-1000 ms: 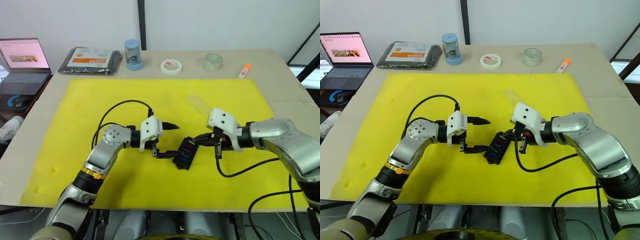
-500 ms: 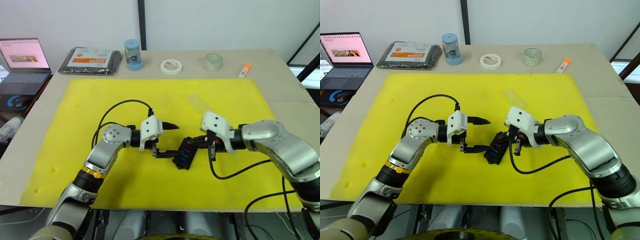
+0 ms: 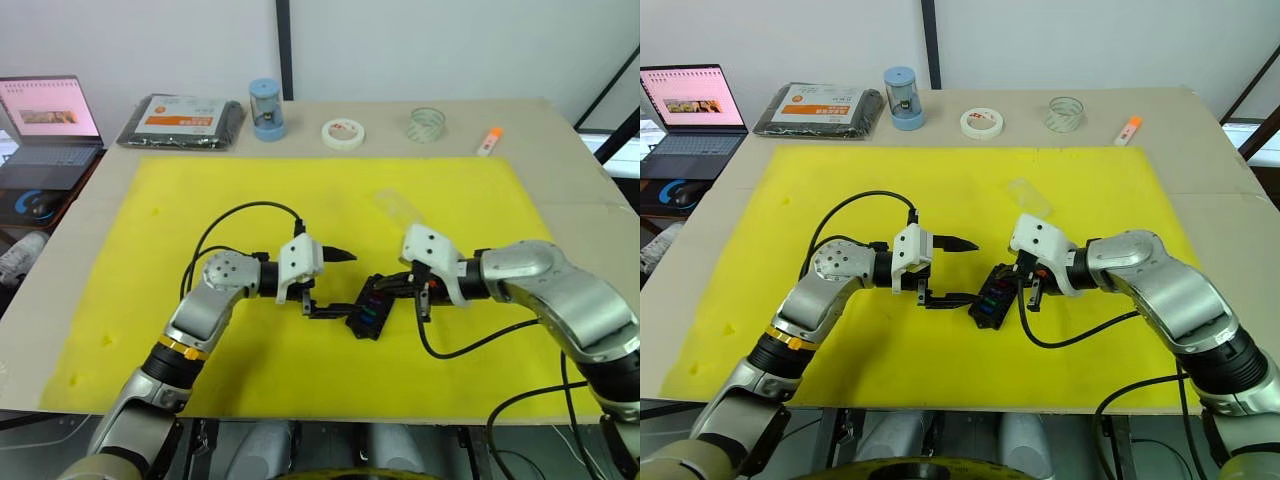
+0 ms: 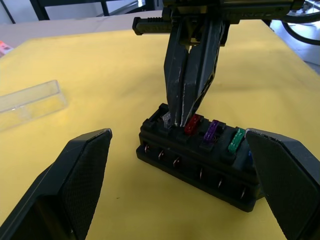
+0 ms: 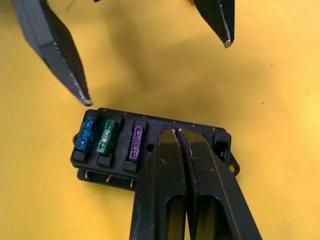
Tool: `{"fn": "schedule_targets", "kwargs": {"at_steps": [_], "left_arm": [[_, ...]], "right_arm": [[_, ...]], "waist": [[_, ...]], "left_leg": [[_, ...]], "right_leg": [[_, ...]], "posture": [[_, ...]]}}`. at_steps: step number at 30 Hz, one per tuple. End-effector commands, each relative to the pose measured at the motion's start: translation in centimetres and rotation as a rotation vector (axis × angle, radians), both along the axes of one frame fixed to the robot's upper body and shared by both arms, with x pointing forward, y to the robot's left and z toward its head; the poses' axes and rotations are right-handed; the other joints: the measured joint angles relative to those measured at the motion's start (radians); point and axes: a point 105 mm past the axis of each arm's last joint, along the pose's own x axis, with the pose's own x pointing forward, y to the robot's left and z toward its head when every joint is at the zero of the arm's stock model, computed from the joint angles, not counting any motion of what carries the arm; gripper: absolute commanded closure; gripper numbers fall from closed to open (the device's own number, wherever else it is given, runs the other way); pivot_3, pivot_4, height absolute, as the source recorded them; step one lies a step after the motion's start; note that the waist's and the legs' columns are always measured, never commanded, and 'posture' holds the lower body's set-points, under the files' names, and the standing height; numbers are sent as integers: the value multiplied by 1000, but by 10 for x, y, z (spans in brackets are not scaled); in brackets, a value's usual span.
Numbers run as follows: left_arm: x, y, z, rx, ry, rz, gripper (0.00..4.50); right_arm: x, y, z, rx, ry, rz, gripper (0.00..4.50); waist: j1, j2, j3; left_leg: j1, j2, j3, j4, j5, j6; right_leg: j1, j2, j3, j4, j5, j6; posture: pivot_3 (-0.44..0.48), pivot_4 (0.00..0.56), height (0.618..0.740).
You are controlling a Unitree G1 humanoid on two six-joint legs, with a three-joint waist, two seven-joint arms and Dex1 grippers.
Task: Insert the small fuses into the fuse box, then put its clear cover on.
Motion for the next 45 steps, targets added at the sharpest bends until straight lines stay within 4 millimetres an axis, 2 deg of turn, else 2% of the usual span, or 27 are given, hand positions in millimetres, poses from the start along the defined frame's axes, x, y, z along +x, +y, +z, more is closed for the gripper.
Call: {"fn": "schedule_targets", "kwargs": {"at_steps": [1, 7, 12, 25, 45], "left_arm": [[-3, -2, 9, -20, -33, -14, 0], [-3, -2, 9, -19, -36, -18, 0], [-2, -2, 9, -16, -38, -21, 0], [-2, -1, 9, -10, -38, -13, 0], [0, 2, 8, 5, -42, -13, 0]], "right_arm": [[0, 0, 18, 40, -40, 11, 4447], [-1, 1, 30, 83, -51, 10, 4447], [2, 0, 29, 84, -51, -6, 4447], [8, -2, 2, 52, -12, -46, 4447], [2, -10, -27, 17, 72, -86, 4447]], "waist": [[0, 0, 0], [0, 0, 0], [0, 0, 0], [0, 0, 0], [0, 0, -1]], "left_leg": [[0, 0, 0, 0, 0, 0], [0, 0, 0, 0, 0, 0], [0, 0, 0, 0, 0, 0], [0, 0, 0, 0, 0, 0], [1, 0, 0, 0, 0, 0]], "right_leg": [[0, 0, 0, 0, 0, 0], [0, 0, 0, 0, 0, 0], [0, 0, 0, 0, 0, 0], [0, 0, 0, 0, 0, 0], [1, 0, 0, 0, 0, 0]], "posture": [[0, 150, 740], [0, 150, 740], [0, 150, 740], [0, 150, 740], [0, 150, 740]]}}
